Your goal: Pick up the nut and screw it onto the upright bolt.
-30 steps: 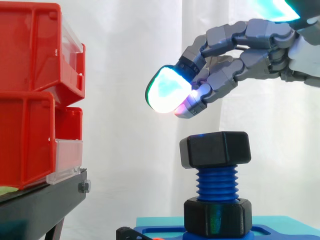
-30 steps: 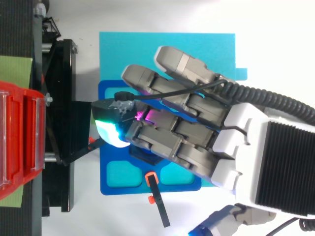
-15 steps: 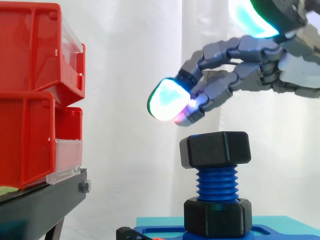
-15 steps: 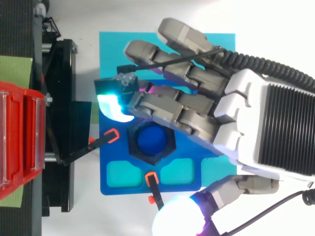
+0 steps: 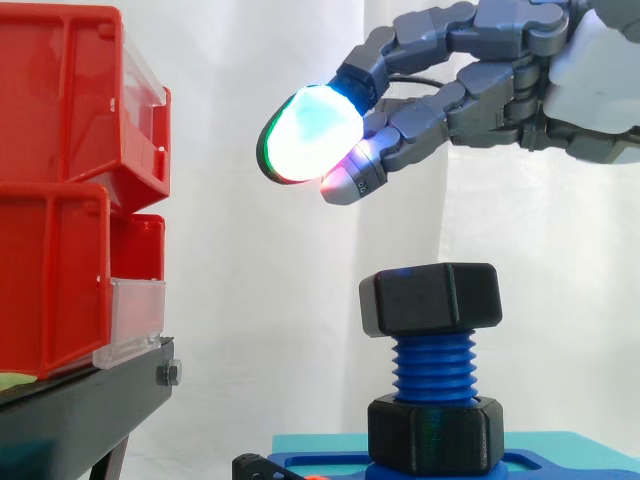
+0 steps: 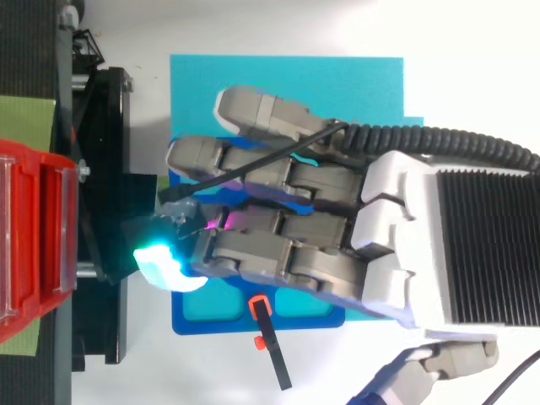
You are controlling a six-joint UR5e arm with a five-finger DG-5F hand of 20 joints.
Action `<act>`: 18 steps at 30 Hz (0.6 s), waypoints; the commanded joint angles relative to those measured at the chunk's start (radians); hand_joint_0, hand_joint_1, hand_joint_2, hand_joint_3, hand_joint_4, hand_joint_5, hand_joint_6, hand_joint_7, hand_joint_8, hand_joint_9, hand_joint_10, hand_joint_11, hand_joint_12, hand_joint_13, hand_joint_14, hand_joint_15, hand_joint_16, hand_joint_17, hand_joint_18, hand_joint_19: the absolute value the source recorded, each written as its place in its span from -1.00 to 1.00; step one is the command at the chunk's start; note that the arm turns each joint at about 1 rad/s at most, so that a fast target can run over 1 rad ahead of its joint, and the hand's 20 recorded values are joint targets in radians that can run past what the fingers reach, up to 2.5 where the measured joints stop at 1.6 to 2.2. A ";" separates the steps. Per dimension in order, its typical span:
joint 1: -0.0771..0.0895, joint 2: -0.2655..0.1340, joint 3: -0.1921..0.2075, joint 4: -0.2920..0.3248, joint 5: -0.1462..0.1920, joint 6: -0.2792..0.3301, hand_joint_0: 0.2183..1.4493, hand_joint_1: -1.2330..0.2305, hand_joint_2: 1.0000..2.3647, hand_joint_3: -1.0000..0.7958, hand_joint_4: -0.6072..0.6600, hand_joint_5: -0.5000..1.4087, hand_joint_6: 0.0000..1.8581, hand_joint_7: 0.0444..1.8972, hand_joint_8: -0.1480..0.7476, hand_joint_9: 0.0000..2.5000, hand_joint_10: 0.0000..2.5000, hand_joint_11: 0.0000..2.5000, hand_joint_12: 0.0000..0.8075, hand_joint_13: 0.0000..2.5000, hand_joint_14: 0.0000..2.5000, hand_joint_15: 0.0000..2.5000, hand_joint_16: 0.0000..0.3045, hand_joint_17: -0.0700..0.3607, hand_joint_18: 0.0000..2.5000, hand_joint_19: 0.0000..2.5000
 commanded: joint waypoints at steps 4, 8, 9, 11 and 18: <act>-0.012 0.000 0.000 -0.005 -0.047 0.102 -0.64 0.65 -1.00 -0.44 0.36 -0.61 -0.46 -0.11 0.00 -0.66 -1.00 -1.00 0.02 -0.80 -1.00 -1.00 -0.66 -0.13 -1.00 -1.00; -0.016 -0.020 0.010 -0.005 -0.065 0.103 -0.63 0.64 -1.00 -0.44 0.36 -0.61 -0.46 -0.11 0.00 -0.66 -1.00 -1.00 0.02 -0.80 -1.00 -1.00 -0.66 -0.13 -1.00 -1.00; -0.022 -0.029 0.020 -0.011 -0.068 0.109 -0.63 0.64 -1.00 -0.44 0.36 -0.61 -0.46 -0.11 0.00 -0.66 -1.00 -1.00 0.02 -0.80 -1.00 -1.00 -0.66 -0.13 -1.00 -1.00; -0.028 -0.054 0.043 -0.027 -0.084 0.122 -0.63 0.63 -1.00 -0.44 0.37 -0.61 -0.46 -0.11 0.00 -0.66 -1.00 -1.00 0.02 -0.80 -1.00 -1.00 -0.66 -0.13 -1.00 -1.00; -0.035 -0.055 0.069 -0.068 -0.102 0.108 -0.63 0.62 -1.00 -0.44 0.37 -0.61 -0.46 -0.12 0.00 -0.66 -1.00 -1.00 0.02 -0.79 -1.00 -1.00 -0.66 -0.14 -1.00 -1.00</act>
